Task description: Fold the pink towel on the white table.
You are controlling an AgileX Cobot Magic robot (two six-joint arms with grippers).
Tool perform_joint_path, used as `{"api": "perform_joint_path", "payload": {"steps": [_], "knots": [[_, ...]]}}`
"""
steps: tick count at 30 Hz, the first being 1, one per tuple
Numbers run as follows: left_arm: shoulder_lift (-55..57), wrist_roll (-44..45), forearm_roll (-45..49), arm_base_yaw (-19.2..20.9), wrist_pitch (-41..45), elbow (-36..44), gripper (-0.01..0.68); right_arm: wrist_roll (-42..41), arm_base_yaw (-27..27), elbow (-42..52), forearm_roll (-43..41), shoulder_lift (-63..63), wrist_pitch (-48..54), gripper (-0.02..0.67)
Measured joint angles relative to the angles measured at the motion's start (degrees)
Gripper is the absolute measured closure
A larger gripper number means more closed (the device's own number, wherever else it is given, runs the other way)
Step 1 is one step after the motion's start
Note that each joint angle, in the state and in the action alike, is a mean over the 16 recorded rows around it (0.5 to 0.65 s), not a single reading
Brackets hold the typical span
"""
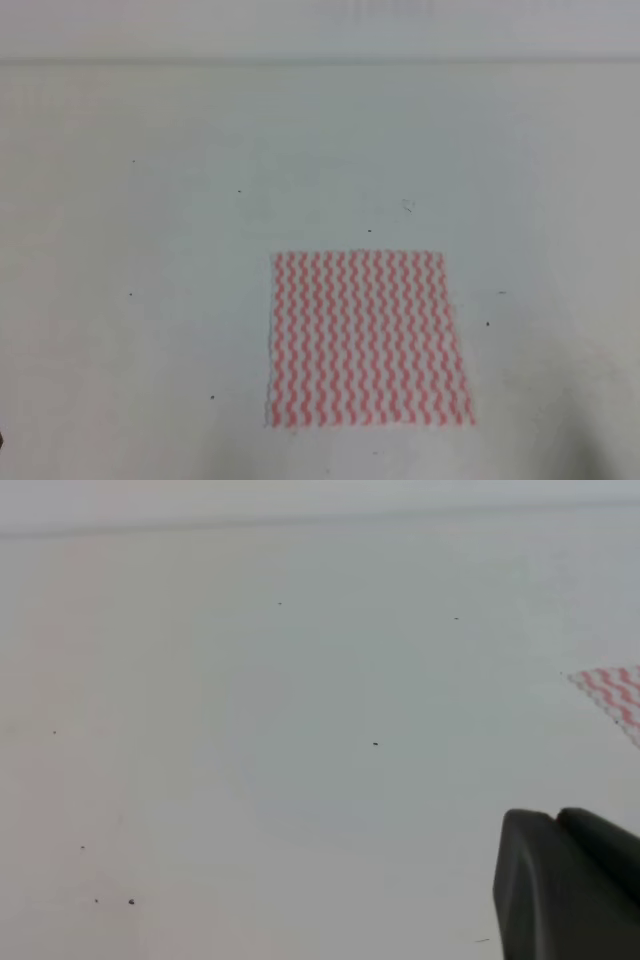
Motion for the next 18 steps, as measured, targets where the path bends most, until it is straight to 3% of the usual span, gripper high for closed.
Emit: {"api": "perform_joint_path", "payload": {"steps": [18], "knots": [[-0.48, -0.02, 0.05, -0.02, -0.42, 0.43, 0.679, 0.0, 0.0, 0.09, 0.0, 0.0, -0.05, 0.667]]}}
